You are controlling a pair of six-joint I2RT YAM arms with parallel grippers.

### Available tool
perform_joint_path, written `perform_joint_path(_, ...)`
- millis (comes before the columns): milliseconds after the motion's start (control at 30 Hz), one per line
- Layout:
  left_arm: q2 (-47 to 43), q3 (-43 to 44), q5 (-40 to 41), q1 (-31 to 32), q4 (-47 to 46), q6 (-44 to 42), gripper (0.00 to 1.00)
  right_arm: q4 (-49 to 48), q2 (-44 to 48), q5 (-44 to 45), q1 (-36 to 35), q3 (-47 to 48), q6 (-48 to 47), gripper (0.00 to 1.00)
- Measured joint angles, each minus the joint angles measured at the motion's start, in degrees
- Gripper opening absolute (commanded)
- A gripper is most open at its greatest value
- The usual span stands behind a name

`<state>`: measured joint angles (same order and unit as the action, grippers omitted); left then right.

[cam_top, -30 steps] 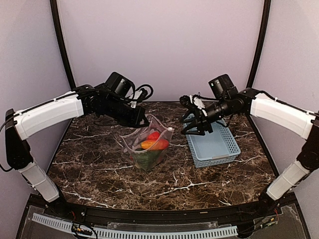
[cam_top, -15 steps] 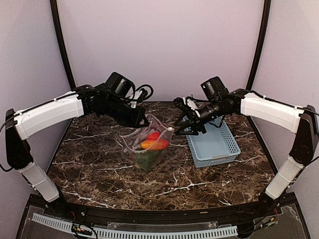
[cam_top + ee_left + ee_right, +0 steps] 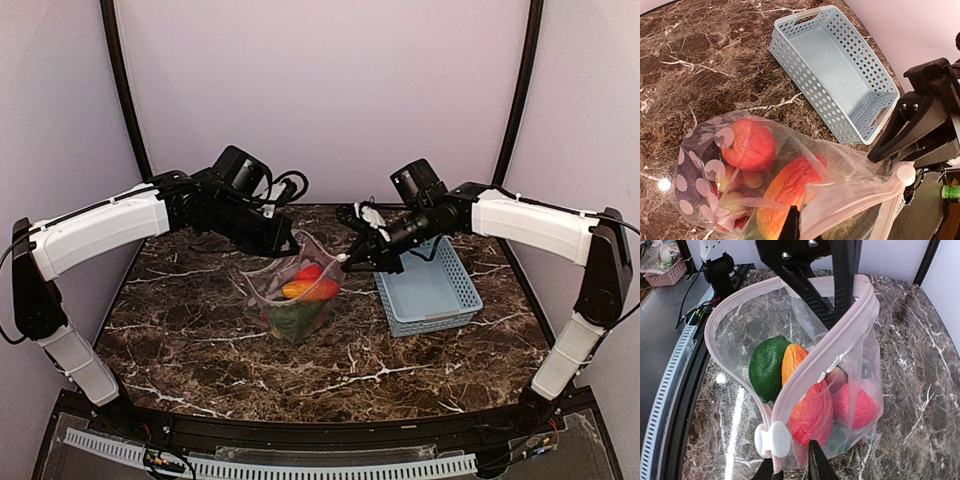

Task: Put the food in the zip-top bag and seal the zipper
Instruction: Pass from the left arm to the right, then zip the zipper of the food storage bag.

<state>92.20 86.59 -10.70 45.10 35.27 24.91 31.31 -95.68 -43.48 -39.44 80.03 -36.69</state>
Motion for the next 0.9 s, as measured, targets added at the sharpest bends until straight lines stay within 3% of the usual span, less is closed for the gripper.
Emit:
perform_joint_path(67,0.0,0.0,0.02,0.0,0.0,0.0,0.01,-0.24,0.0,0.46,0.0,0.0,0.2,0.0)
perform_joint_path(200,0.0,0.0,0.04,0.0,0.07,-0.02,0.01,-0.87,0.11,1.33,-0.02,0.0,0.57,0.0)
perform_joint_path(500,-2.56,3.15,3.74,0.0,4.2,-8.72,0.43,7.06,2.45,6.51,-3.28,9.09,0.85,0.0)
perform_joint_path(600,-12.24,-3.19,4.24,0.33,-1.4,-12.72,0.61,11.45,2.69,9.29,-6.12,15.02,0.81,0.0)
perform_joint_path(767,-25.18,-14.43,1.53,4.11,-15.74,-15.5,0.64,18.32,1.31,12.52,-8.94,19.98,1.44,0.0)
perform_joint_path(900,-25.81,-16.68,-1.25,6.69,-24.61,-17.57,0.64,22.51,-1.75,14.29,-8.94,21.35,2.29,0.0)
